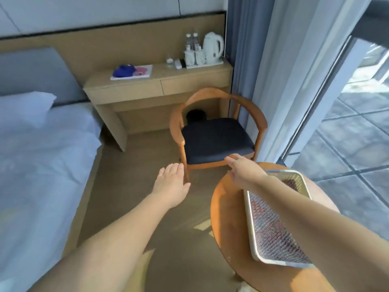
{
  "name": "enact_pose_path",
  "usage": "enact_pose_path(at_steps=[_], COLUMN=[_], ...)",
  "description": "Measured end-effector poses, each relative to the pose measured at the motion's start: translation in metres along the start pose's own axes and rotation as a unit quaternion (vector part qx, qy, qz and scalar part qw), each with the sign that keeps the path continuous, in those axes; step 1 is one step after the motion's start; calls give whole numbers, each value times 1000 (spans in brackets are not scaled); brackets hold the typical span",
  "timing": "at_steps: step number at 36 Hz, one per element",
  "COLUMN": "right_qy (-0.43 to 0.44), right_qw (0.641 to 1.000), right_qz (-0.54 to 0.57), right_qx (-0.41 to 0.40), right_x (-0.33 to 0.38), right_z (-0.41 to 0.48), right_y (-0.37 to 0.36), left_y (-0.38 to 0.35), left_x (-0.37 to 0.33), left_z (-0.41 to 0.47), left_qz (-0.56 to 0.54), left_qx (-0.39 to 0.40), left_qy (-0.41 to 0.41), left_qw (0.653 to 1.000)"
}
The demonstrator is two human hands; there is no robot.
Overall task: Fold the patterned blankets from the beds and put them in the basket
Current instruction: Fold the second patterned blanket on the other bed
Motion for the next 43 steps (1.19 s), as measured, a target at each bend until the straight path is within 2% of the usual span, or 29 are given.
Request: enact_pose_path(at_steps=[4, 11, 16, 21, 26, 33, 38, 43], right_qy=[56, 180, 283, 390, 496, 624, 688, 718], right_qw=[998, 982, 958, 919, 866, 780, 724, 693], right_qz=[11, -13, -20, -30, -48, -45, -47, -64], right_qx=[-40, -55, -44, -49, -40, 3, 7, 4], right_x=[92, 268, 378, 469, 547, 640, 672, 701], right_z=[16, 34, 32, 18, -5, -79, -143, -193], right_y=[23, 39, 47, 54, 48, 26, 4, -8], left_y=[36, 88, 111, 114, 98, 70, 49, 28], left_x=[78, 216, 293, 338, 350, 322, 292, 273], left_z=[-44, -138, -217, -306, -405, -534, -609, -670], left_qz=[-6, 9, 4, -19, -50, -41, -39, -53], left_qx=[-45, -120, -158, -194, -218, -211, -210, -217], left_qy=[46, 148, 257, 357, 474, 599, 657, 685], left_qw=[998, 982, 953, 913, 852, 771, 723, 693])
Point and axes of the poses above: each hand's wrist, its own z-axis towards the middle knuckle, its own y-axis out of the back of the hand, x = y × z, the point moved 3 cm from there along z, towards the middle knuckle, and after that the axes turned 10 degrees about -z, right-handed, at the moved point
